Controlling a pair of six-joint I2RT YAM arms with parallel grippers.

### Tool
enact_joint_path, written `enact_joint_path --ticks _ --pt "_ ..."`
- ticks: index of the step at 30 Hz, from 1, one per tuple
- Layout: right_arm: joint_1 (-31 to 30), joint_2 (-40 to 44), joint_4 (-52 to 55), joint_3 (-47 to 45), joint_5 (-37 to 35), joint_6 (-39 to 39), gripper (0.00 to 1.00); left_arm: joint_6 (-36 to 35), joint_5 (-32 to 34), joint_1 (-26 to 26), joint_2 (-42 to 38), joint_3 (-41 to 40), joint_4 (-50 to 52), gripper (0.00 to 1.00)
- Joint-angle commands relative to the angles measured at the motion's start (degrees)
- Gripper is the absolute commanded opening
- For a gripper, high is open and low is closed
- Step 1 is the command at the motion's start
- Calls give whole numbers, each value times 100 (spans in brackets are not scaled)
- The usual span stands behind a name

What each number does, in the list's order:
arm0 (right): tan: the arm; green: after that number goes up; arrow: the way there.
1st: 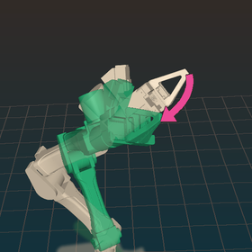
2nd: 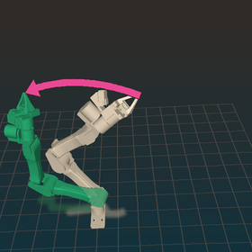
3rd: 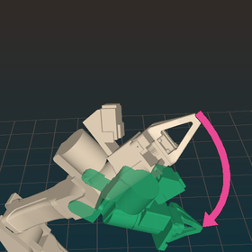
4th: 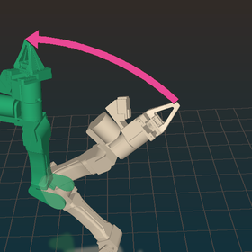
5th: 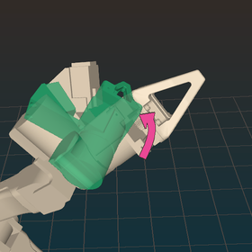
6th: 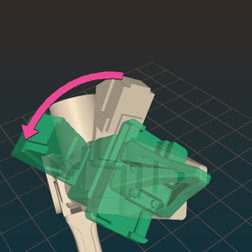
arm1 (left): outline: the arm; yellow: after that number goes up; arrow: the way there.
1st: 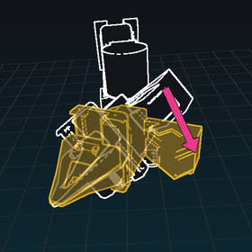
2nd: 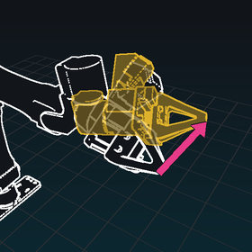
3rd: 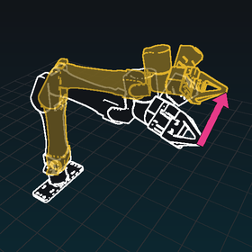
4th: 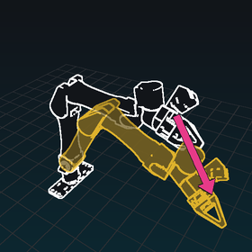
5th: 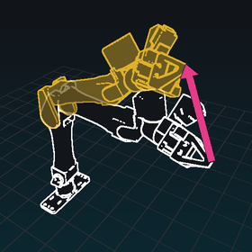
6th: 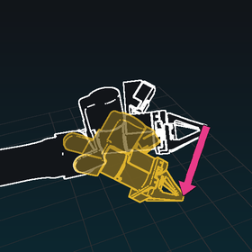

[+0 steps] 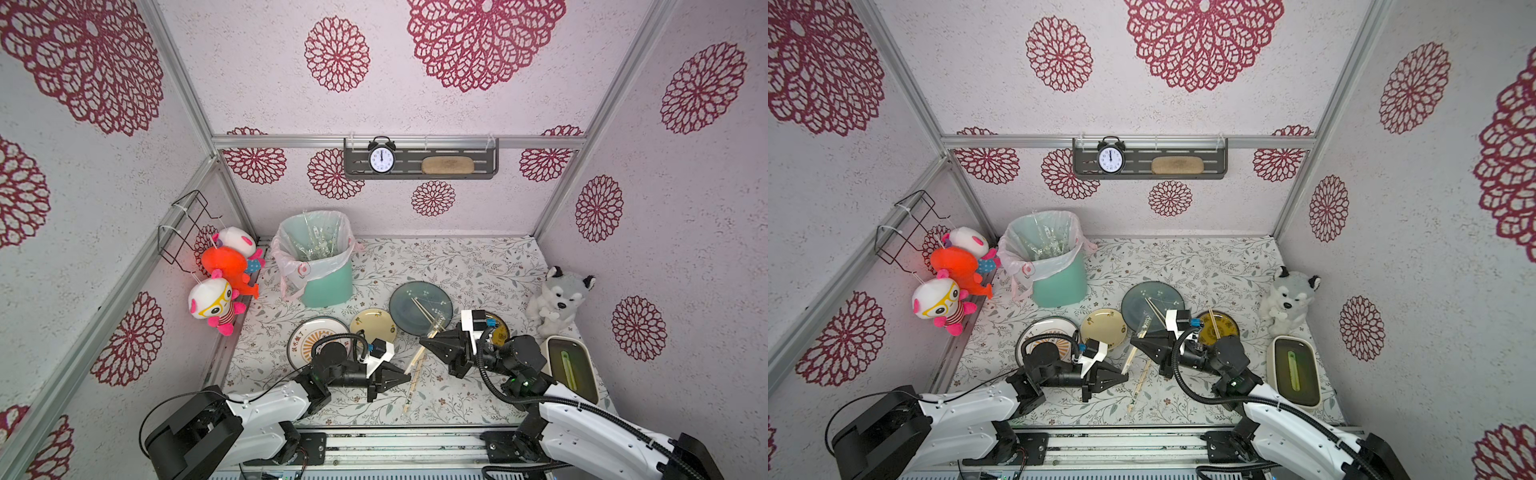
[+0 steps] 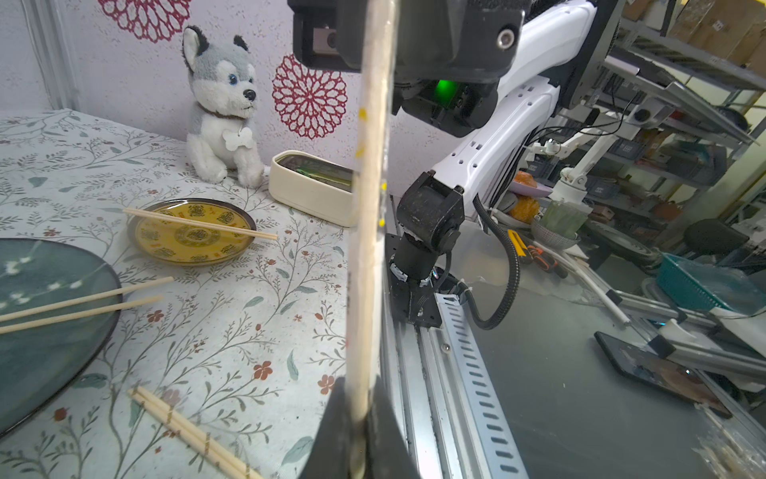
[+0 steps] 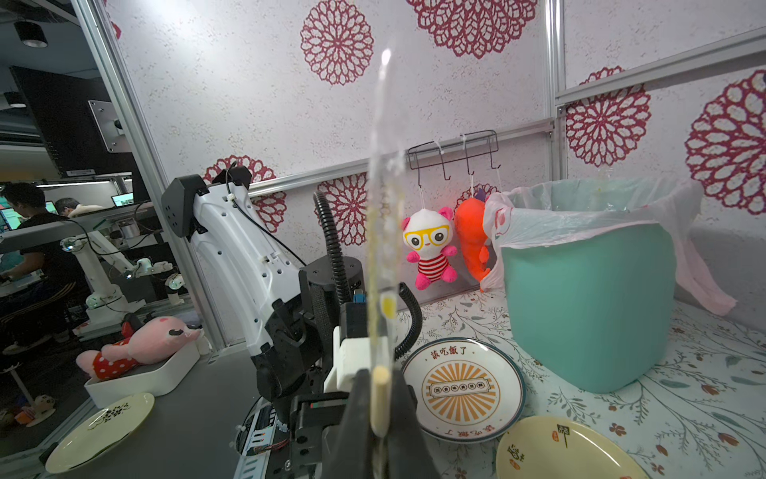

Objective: Remove the packaging of disposable chopsticks
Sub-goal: Remove the packet bag from the disposable chopsticks.

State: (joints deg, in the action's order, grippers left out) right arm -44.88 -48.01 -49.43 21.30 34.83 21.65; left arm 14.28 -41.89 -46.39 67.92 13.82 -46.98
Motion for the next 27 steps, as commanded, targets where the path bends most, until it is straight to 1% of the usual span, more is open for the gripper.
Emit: enact_joint_path --ticks 1,4,7,12,15,16,20,24,27 --pt "-11 -119 -439 -67 267 159 0 -32 -64 43 58 285 -58 4" --pt "-16 -233 -559 -119 314 224 0 -22 -124 42 23 411 -4 4" --pt "-11 -287 -656 -246 264 234 0 -78 -132 45 -104 515 173 10" --pt "-11 -158 -609 -380 117 184 0 -75 -60 42 -159 503 172 13" --pt "-16 -189 -625 -398 126 173 0 -44 -72 42 -106 555 150 18" --pt "-17 -224 -650 -399 141 189 0 -40 -81 43 -82 575 137 18" --pt "-11 -278 -766 -448 178 239 0 4 -114 42 -59 634 141 11" --pt "-16 -280 -1009 -591 94 270 0 -5 -100 45 -51 778 145 11" --pt "-16 -283 -999 -577 92 269 0 43 -82 51 -25 846 67 12"
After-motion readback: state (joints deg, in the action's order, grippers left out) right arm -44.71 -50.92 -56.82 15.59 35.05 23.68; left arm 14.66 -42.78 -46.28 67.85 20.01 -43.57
